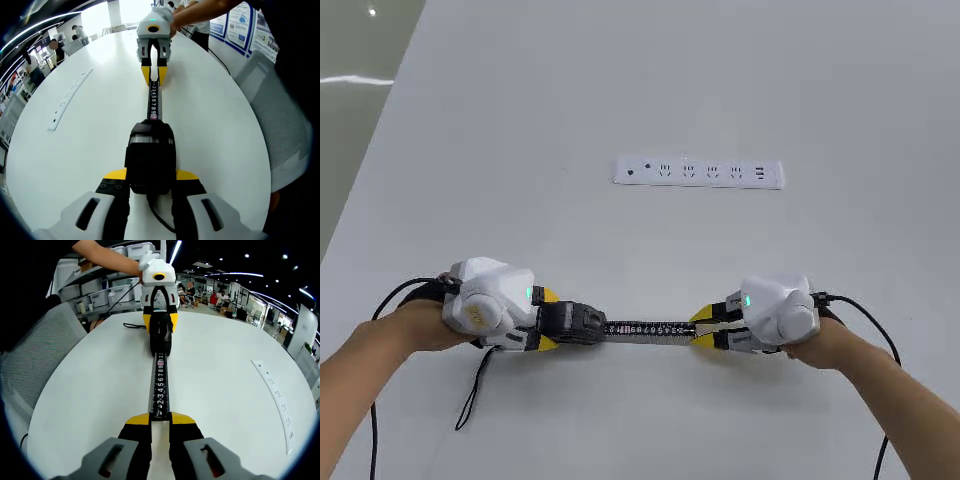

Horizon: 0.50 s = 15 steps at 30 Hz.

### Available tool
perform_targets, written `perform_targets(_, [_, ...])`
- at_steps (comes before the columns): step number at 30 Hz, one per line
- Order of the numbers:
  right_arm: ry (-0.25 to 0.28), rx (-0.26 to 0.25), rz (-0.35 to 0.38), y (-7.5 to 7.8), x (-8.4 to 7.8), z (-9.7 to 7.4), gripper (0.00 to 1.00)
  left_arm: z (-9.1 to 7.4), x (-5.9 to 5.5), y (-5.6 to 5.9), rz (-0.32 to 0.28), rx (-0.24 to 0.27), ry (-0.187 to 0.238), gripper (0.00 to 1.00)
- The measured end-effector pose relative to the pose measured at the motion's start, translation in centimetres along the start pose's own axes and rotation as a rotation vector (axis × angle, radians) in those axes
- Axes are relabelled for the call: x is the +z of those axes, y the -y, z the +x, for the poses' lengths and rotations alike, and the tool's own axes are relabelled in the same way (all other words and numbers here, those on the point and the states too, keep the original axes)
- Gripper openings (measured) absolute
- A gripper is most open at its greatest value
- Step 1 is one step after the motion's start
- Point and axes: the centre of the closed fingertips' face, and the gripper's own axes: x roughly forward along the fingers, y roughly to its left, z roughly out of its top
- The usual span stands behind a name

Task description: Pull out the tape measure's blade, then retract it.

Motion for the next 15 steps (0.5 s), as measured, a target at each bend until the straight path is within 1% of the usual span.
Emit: perform_targets(15, [-0.014, -0.003, -0.004, 0.09, -0.71, -0.54, 0.10, 0.04, 0.04, -0.03, -0.001, -0.001, 0.002, 0.27])
